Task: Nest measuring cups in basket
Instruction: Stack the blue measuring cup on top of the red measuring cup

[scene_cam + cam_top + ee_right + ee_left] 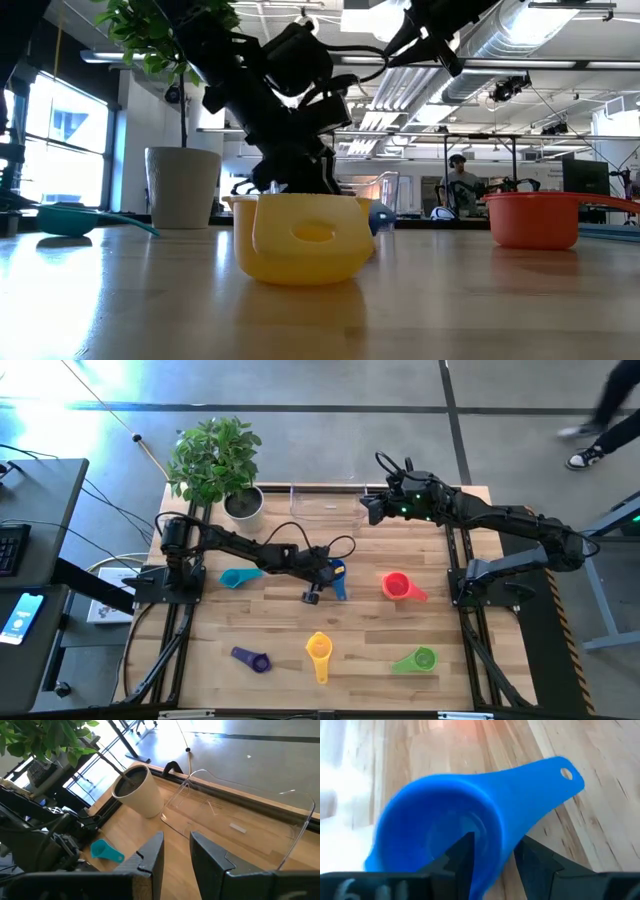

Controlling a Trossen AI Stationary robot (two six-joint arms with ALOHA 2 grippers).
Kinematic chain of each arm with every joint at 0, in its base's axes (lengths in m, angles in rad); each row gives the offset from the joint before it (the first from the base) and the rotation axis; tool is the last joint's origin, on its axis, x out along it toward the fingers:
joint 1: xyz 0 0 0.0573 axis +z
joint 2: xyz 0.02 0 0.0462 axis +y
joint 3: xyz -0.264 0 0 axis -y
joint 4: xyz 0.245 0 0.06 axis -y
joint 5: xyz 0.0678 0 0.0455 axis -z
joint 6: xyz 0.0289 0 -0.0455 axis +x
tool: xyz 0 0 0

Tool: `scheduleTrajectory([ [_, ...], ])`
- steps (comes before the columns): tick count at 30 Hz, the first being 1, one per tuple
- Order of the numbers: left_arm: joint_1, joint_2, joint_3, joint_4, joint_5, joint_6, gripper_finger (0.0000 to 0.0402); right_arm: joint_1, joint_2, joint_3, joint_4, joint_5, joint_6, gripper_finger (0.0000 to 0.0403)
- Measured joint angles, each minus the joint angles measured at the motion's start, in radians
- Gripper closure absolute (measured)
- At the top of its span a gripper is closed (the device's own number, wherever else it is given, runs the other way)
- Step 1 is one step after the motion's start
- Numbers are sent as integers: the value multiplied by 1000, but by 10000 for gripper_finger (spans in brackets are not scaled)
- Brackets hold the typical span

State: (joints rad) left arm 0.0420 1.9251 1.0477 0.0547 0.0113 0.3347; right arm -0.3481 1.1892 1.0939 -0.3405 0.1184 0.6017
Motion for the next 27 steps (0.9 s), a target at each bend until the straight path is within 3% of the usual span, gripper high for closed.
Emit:
scheduleTrajectory([
  [9, -3, -9, 17, -3, -31, 25, 346, 0, 0, 0, -14, -4, 10, 318],
  [15, -22, -10, 58, -7, -51, 93, 394, 0, 0, 0, -92, -34, 119, 318],
  [27, -25, -10, 72, -11, -45, 115, 399, 0, 0, 0, -202, -51, 184, 318],
])
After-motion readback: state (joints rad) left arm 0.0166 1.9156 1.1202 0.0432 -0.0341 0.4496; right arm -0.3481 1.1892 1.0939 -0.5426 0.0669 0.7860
